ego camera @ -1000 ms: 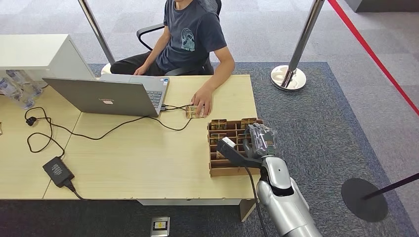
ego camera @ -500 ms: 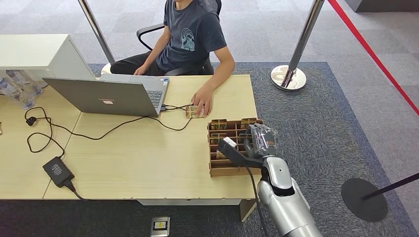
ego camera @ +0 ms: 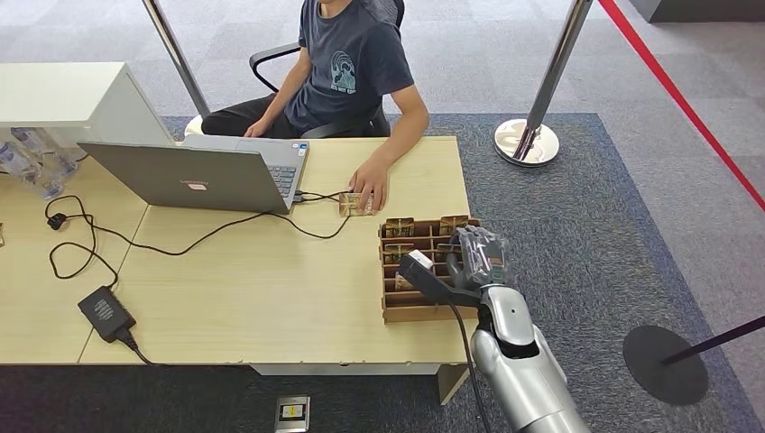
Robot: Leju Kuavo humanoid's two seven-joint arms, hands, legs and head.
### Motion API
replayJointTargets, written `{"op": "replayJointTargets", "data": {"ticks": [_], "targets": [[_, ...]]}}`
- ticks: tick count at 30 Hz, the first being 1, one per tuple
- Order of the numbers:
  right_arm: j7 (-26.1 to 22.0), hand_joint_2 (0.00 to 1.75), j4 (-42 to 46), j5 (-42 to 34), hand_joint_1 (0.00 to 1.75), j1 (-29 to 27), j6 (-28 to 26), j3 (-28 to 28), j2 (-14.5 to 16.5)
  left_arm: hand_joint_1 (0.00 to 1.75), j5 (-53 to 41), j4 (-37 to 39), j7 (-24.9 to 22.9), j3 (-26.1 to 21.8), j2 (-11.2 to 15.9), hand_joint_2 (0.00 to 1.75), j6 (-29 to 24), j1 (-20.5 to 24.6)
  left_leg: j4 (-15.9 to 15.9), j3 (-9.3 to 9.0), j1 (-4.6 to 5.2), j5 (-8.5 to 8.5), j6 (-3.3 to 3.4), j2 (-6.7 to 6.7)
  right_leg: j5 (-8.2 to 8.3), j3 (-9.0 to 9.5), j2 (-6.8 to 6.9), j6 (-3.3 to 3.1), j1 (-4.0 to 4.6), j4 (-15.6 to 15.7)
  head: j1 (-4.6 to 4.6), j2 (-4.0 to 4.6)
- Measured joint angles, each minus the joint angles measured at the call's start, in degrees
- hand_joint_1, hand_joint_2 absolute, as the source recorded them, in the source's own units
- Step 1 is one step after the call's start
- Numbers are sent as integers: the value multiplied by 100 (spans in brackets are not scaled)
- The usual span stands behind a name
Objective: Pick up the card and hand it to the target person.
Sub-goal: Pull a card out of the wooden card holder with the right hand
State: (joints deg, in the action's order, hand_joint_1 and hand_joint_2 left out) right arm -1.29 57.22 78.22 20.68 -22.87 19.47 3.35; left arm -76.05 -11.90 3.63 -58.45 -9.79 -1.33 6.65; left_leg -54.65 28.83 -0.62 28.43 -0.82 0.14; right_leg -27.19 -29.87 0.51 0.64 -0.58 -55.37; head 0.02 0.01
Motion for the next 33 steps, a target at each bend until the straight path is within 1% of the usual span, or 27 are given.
{"op": "replayJointTargets", "data": {"ticks": [2, 9, 14, 18, 24, 33], "targets": [[-2, 175, 0, -1, 110, 0, -12, -1, -11, 0, -3, 0, 0, 6, 0, 0, 0, 1, 0, 0, 0, 0, 0, 0, 0, 0, 0, 0, 0, 0, 0, -1], [-7, 175, 0, -4, 140, 4, -32, -2, -30, 0, -3, 1, 0, 26, 0, 0, 0, 4, 0, 0, 0, 0, 0, 0, 0, 0, 0, 0, 0, 0, 0, 0], [-11, 175, 0, -14, 148, 4, -48, -2, -32, 0, -3, 1, 0, 26, 0, 0, 0, 9, 0, 0, 0, 0, 0, -1, 0, 0, 0, 0, 0, 0, -1, 1], [-25, 175, 1, -3, 173, 1, -58, -2, -34, 0, 9, 1, 3, 26, 0, 0, 0, 10, 0, -1, 0, 0, 0, -1, 0, 0, 0, 0, 0, 0, 0, 0], [-104, 175, 53, -1, 175, -51, -128, -2, -85, 0, 43, 1, 41, 26, 2, 0, -1, 9, 0, 0, 0, 0, 0, 0, 0, 0, 0, 0, 0, 0, 0, -1], [-132, 175, 554, 3, 175, -383, -160, 1, -213, 0, 49, 1, 61, 26, 2, 0, -4, 10, 0, 7, 0, 3, -2, 1, -1, -6, 0, 1, 0, 1, 0, 1]]}}
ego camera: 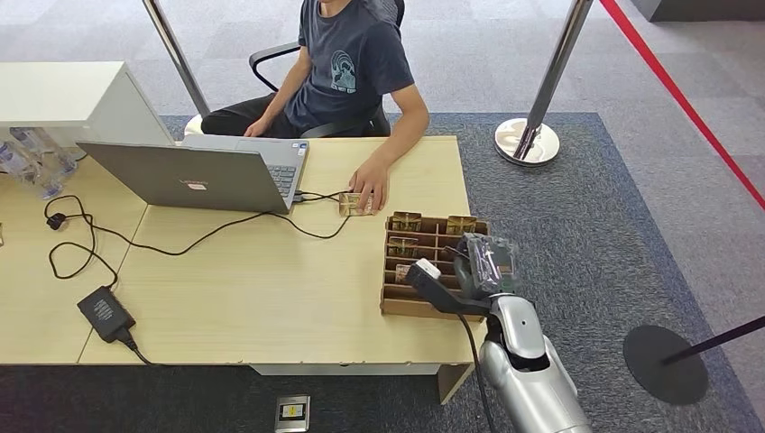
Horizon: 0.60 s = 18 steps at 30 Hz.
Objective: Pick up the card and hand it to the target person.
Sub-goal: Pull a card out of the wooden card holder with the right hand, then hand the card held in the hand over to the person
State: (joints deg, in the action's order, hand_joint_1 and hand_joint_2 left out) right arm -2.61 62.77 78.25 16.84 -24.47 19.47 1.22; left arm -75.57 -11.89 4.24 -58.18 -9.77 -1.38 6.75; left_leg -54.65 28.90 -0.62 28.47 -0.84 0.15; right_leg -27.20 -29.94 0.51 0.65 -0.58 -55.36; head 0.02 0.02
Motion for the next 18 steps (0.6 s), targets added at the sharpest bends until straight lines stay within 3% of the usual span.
{"op": "replayJointTargets", "data": {"ticks": [18], "targets": [[-149, 175, 137, -90, 175, 62, 9, 57, -4, 0, 115, 0, 65, -13, 0, 0, -74, -45, 0, 3, 0, 0, 0, 0, 0, -1, 0, 0, 0, 0, 0, -1]]}}
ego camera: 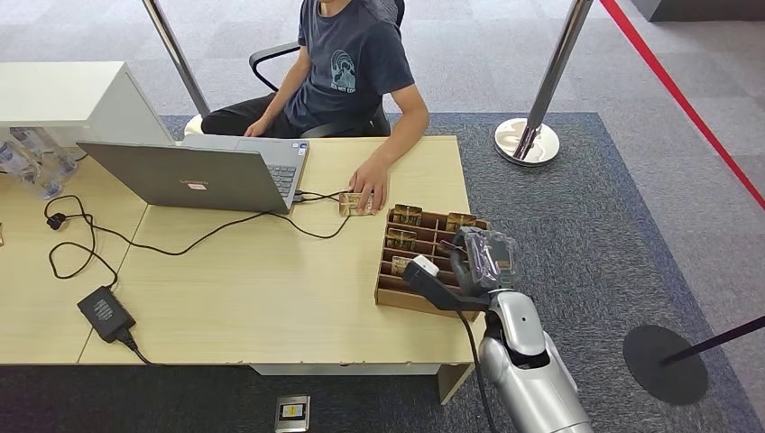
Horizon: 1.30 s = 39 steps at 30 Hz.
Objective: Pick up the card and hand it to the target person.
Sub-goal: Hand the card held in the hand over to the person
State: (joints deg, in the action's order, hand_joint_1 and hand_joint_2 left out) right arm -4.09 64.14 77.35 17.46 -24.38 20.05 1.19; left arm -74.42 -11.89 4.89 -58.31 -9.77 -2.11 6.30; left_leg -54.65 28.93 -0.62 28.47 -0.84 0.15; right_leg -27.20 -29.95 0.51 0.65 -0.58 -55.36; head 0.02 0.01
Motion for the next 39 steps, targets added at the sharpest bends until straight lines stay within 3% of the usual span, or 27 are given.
{"op": "replayJointTargets", "data": {"ticks": [12, 23, 39], "targets": [[33, 175, 86, 63, 175, -28, -60, 2, -36, 0, -28, 0, -32, 0, 0, 0, 28, 6, 0, 0, 0, 0, 0, 0, 0, 0, 0, 0, 0, 0, 0, -1], [46, 175, 819, 202, 175, -248, -138, 16, -95, 0, 3, 0, -18, 0, 3, 0, 16, 10, 0, 1, 0, 0, 0, 0, 0, -2, 0, 0, 0, 1, 0, -1], [-266, 175, 1433, -16, 175, -83, -311, 469, -124, 0, 127, 0, 27, -3, 15, 0, -50, 19, 0, 5, 0, 0, 0, -1, 0, -3, 0, 0, 0, -1, 0, 1]]}}
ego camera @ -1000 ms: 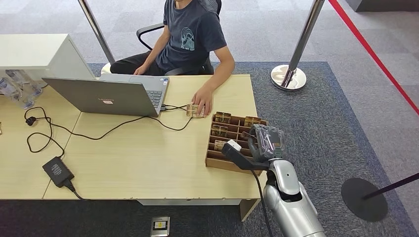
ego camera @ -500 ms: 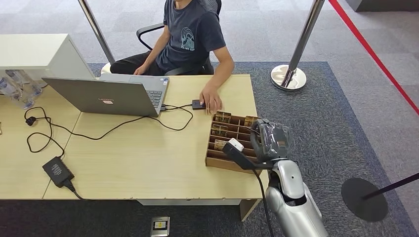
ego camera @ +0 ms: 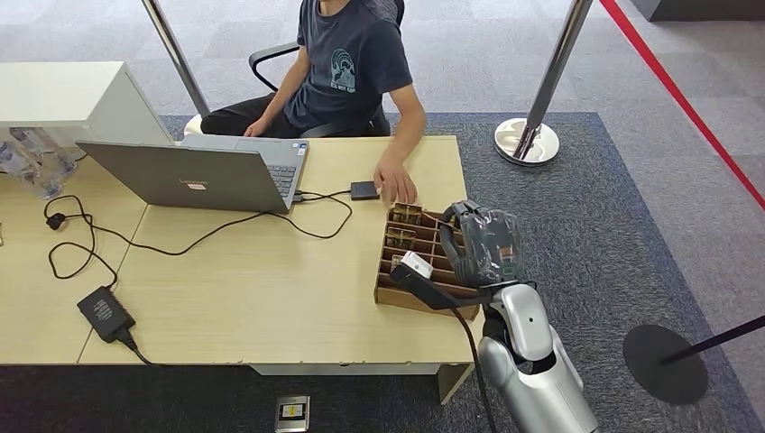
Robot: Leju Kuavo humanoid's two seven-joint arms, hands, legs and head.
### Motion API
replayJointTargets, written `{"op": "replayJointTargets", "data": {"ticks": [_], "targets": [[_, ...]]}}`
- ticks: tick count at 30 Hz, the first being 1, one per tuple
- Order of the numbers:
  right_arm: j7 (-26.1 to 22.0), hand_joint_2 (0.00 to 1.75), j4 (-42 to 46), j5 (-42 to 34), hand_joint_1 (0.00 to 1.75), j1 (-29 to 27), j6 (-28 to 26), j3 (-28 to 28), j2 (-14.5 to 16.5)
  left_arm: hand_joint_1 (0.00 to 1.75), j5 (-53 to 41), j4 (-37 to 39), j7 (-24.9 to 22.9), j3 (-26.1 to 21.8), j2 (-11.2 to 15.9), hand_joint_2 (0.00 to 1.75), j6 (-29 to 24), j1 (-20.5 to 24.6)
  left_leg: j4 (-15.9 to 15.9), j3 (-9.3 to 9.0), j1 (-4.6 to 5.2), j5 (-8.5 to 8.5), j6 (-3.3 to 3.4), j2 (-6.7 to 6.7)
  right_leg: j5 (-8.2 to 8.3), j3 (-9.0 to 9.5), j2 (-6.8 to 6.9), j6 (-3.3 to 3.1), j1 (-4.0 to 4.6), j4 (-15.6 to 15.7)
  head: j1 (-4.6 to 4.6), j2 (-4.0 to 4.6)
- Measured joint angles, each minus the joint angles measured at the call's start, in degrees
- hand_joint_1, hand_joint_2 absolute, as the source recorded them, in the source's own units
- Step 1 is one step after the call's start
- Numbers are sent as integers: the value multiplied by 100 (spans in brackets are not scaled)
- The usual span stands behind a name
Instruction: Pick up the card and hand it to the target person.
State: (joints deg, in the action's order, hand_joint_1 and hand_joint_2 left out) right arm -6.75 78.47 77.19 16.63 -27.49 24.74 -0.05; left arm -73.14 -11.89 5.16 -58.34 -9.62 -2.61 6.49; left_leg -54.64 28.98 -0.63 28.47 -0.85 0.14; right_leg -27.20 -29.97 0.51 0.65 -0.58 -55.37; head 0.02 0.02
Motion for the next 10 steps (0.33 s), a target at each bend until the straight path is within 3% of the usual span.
{"op": "replayJointTargets", "data": {"ticks": [10], "targets": [[-145, 175, -280, -291, 175, 660, -178, 249, 312, 0, -31, 0, -32, -8, 0, 0, -13, 33, 0, 0, 0, -1, 0, 0, 0, -1, 0, 0, 0, -1, 1, 0]]}}
